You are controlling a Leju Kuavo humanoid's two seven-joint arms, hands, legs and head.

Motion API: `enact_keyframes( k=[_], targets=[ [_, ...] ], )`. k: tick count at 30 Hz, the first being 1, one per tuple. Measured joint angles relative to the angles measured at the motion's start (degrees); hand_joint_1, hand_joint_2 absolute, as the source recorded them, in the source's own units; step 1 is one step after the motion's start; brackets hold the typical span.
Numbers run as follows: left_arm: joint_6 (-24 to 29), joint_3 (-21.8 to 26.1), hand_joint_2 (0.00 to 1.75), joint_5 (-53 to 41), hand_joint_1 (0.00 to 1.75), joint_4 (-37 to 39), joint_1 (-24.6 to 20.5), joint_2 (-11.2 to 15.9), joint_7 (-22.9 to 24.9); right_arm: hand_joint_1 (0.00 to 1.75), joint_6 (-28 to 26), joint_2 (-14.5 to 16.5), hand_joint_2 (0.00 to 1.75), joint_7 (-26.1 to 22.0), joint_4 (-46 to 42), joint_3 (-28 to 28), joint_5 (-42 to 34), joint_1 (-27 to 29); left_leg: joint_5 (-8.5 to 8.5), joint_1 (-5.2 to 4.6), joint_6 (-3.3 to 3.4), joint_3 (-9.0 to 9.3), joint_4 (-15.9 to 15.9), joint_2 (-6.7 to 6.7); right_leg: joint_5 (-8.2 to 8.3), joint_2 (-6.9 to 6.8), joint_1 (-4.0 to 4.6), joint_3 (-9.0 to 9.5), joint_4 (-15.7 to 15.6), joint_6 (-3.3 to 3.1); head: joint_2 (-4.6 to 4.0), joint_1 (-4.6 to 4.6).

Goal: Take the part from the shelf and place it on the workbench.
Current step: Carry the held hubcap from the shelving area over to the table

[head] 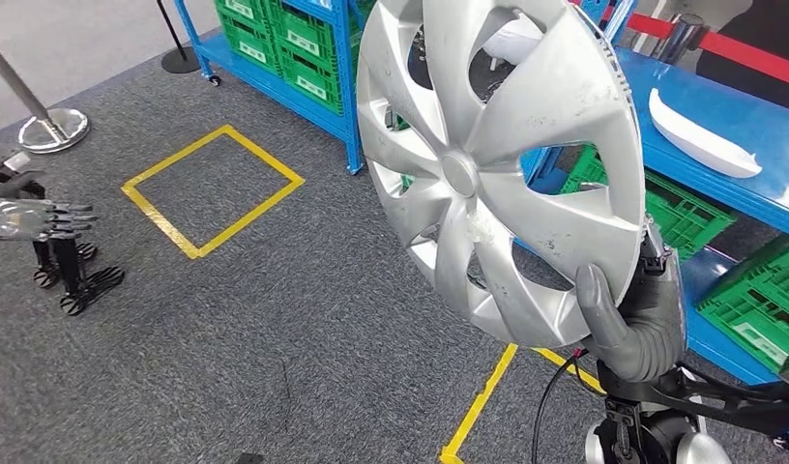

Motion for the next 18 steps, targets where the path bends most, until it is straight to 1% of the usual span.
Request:
enact_keyframes(
  k=[1, 2, 3, 4, 5, 6, 7, 8, 9, 10, 11, 12, 13, 14, 15, 16, 17, 18],
  targets=[
    [0.0, 0.1, 1.75, 0.0, 0.00, 0.0, 0.0, -0.1, 0.0, 1.75, 0.0, 0.0, 1.75, 0.0, 0.0, 0.0, 0.0, -0.1, 0.10, 0.10, -0.19, -0.26, 0.0, -0.39, 0.11, 0.49, 0.11, 0.48, -1.3, -0.21, 0.01, -0.03],
    [0.0, 0.1, 1.75, 0.0, 0.00, 0.0, 0.0, -0.1, 0.0, 1.75, 0.0, 0.0, 1.75, 0.0, 0.0, 0.0, 0.0, -0.1, 0.22, 0.20, -0.45, -0.50, 0.0, -0.80, -0.02, 0.41, 0.20, 0.71, -1.8, -0.28, 0.01, -0.04],
    [0.0, 0.2, 1.75, 0.0, 0.00, 0.0, 0.1, -0.1, 0.0, 1.75, 0.0, 0.0, 1.75, 0.0, 0.0, 0.0, 0.1, -0.1, 0.28, 0.34, -0.75, -0.65, 0.0, -1.07, 0.02, -0.06, 0.15, 0.97, -2.4, -0.29, 0.02, 0.00],
    [0.0, 0.2, 1.75, 0.0, 0.00, 0.0, 0.1, 0.0, 0.0, 1.75, 0.1, 0.1, 1.75, 0.0, 0.0, 0.0, 0.2, -0.1, 0.07, 0.28, -1.05, -0.80, 0.2, -0.31, 0.24, -0.58, 0.07, 1.23, -2.9, -0.34, 0.02, -0.02],
    [0.0, 0.3, 1.75, 0.0, 0.00, 0.0, 0.2, 0.0, 0.1, 1.75, 0.1, 0.1, 1.75, 0.0, -0.1, 0.1, 0.4, 0.0, -0.63, 0.21, -1.42, -1.20, 1.0, 1.00, 0.46, -1.11, -0.06, 1.55, -3.4, -0.39, 0.02, -0.16],
    [0.1, 0.3, 1.75, 0.0, 0.00, 0.0, 0.1, 0.0, 0.1, 1.75, 0.2, 0.2, 1.75, -0.1, -0.1, 0.1, 0.5, 0.1, -1.88, 0.25, -1.82, -2.08, 2.8, 2.48, 0.66, -1.71, -0.21, 1.84, -3.9, -0.47, 0.02, -0.33],
    [0.1, 0.3, 1.75, 0.1, 0.00, 0.0, 0.1, 0.0, 0.2, 1.75, 0.2, 0.2, 1.75, -0.1, -0.1, 0.2, 0.6, 0.3, -3.54, 0.44, -2.25, -3.54, 5.7, 3.98, 0.69, -2.28, -0.17, 1.99, -4.0, -0.53, 0.02, -0.52],
    [0.1, 0.3, 1.75, 0.1, 0.00, 0.0, 0.0, 0.0, 0.4, 1.75, 0.2, 0.3, 1.75, -0.2, -0.1, 0.2, 0.6, 0.5, -5.19, 0.80, -2.67, -5.35, 9.2, 4.53, 0.64, -2.89, -0.19, 2.03, -4.0, -0.59, 0.02, -0.72],
    [0.2, 0.4, 1.75, 0.1, 0.00, 0.0, 0.0, 0.0, 0.7, 1.75, 0.2, 0.3, 1.75, -0.3, -0.1, 0.2, 0.7, 0.9, -6.25, 1.18, -3.03, -6.97, 12.3, 4.61, 0.55, -3.54, -0.24, 2.03, -3.9, -0.59, 0.02, -0.78],
    [0.2, 0.4, 1.75, 0.1, 0.00, 0.0, 0.0, 0.0, 1.0, 1.75, 0.3, 0.3, 1.75, -0.4, -0.1, 0.2, 0.7, 1.2, -6.37, 1.47, -3.34, -7.92, 14.0, 4.68, 0.42, -4.17, -0.31, 2.05, -3.8, -0.47, 0.02, -0.84],
    [0.2, 0.4, 1.75, 0.1, 0.00, 0.0, 0.0, 0.0, 1.3, 1.75, 0.4, 0.2, 1.75, -0.5, -0.1, 0.3, 0.7, 1.6, -5.42, 1.71, -3.63, -7.76, 13.6, 4.87, 0.26, -4.76, -0.44, 2.11, -3.7, -0.27, 0.02, -0.90],
    [0.2, 0.4, 1.75, 0.0, 0.00, 0.0, 0.0, 0.1, 1.6, 1.75, 0.4, 0.2, 1.75, -0.5, -0.1, 0.3, 0.7, 1.9, -3.64, 1.90, -3.89, -6.43, 11.2, 5.36, 0.03, -5.28, -0.59, 2.19, -3.5, 0.00, 0.02, -0.94],
    [0.2, 0.4, 1.75, 0.0, 0.00, 0.0, 0.0, 0.1, 1.8, 1.75, 0.5, 0.2, 1.75, -0.6, -0.1, 0.3, 0.7, 2.0, -1.93, 1.99, -4.16, -4.52, 7.5, 6.48, -0.26, -5.74, -0.71, 2.29, -3.3, 0.37, 0.02, -1.01],
    [0.3, 0.4, 1.75, 0.0, 0.00, 0.0, 0.0, 0.1, 1.9, 1.75, 0.5, 0.2, 1.75, -0.7, -0.1, 0.3, 0.7, 2.1, -0.74, 1.90, -4.15, -2.77, 4.3, 7.68, -0.61, -6.10, -0.72, 2.31, -2.9, 0.80, 0.02, -1.15],
    [0.3, 0.4, 1.75, 0.0, 0.00, 0.0, 0.0, 0.0, 2.0, 1.75, 0.6, 0.2, 1.75, -0.7, -0.1, 0.3, 0.7, 2.1, -0.15, 1.75, -3.82, -1.57, 2.0, 8.59, -0.89, -6.40, -0.66, 2.33, -2.6, 1.22, 0.02, -1.19],
    [0.3, 0.4, 1.75, 0.0, 0.00, 0.0, 0.0, 0.0, 2.0, 1.75, 0.6, 0.3, 1.75, -0.7, -0.2, 0.3, 0.7, 2.2, -0.20, 1.54, -3.34, -1.13, 1.0, 9.12, -1.08, -6.69, -0.57, 2.34, -2.5, 1.56, 0.01, -1.16],
    [0.3, 0.4, 1.75, -0.1, 0.00, 0.0, 0.0, 0.0, 2.2, 1.75, 0.7, 0.3, 1.75, -0.8, -0.2, 0.3, 0.6, 2.2, -0.33, 1.33, -2.66, -1.18, 0.9, 8.87, -1.15, -6.97, -0.52, 2.40, -2.5, 1.82, 0.01, -1.11],
    [0.3, 0.4, 1.75, -0.2, 0.00, 0.0, 0.1, 0.0, 2.4, 1.75, 0.8, 0.3, 1.75, -0.8, -0.2, 0.3, 0.6, 2.3, -0.31, 1.27, -2.09, -1.24, 0.9, 8.32, -1.20, -7.33, -0.58, 2.56, -2.6, 2.05, 0.01, -0.97]
  ],
)
